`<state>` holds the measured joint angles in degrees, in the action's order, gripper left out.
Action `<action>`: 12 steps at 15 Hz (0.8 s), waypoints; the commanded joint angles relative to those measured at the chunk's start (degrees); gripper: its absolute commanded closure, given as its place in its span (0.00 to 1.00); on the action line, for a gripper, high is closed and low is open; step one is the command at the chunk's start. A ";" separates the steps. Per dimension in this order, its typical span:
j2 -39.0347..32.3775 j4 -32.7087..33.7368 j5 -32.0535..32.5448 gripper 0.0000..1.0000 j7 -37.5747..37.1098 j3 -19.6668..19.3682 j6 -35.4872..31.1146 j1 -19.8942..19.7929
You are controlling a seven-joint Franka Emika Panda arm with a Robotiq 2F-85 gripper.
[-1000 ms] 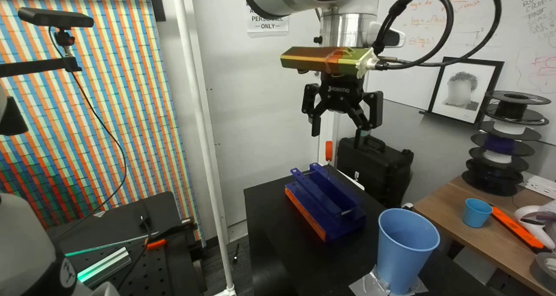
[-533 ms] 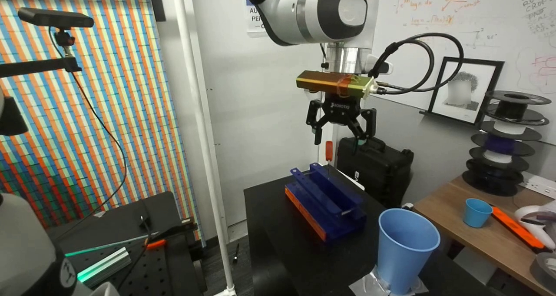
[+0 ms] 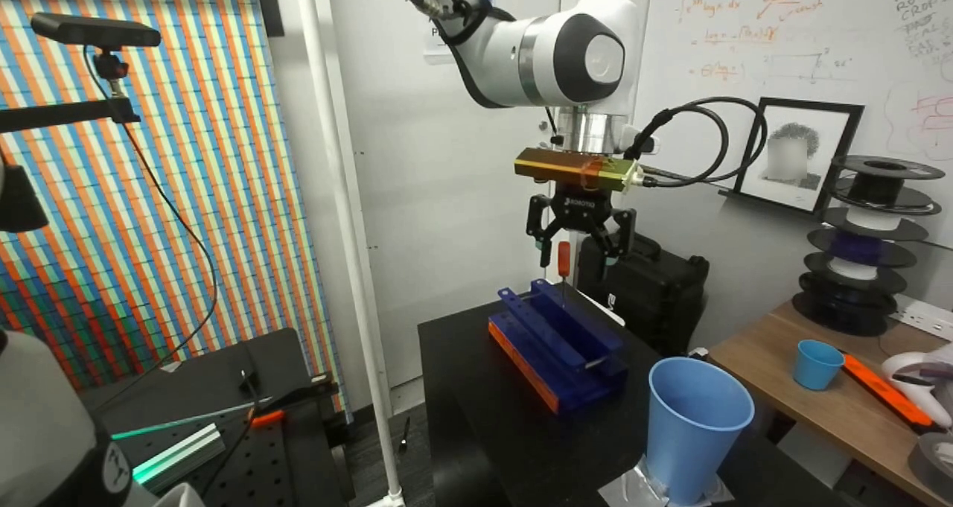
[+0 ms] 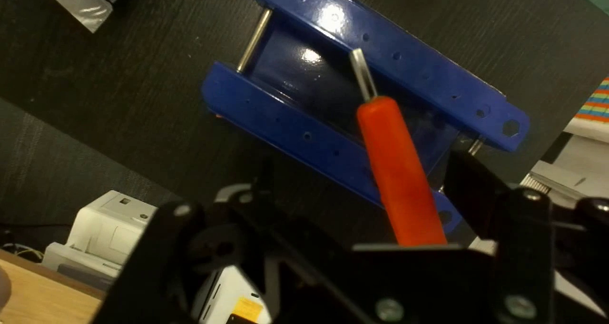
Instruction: Move the orange handle to the blue cup
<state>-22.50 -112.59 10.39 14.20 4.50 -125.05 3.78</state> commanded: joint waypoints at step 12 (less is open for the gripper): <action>4.73 -1.54 2.58 0.89 2.29 0.80 0.92 0.85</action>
<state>-21.44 -112.77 12.14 15.36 5.39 -125.02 4.84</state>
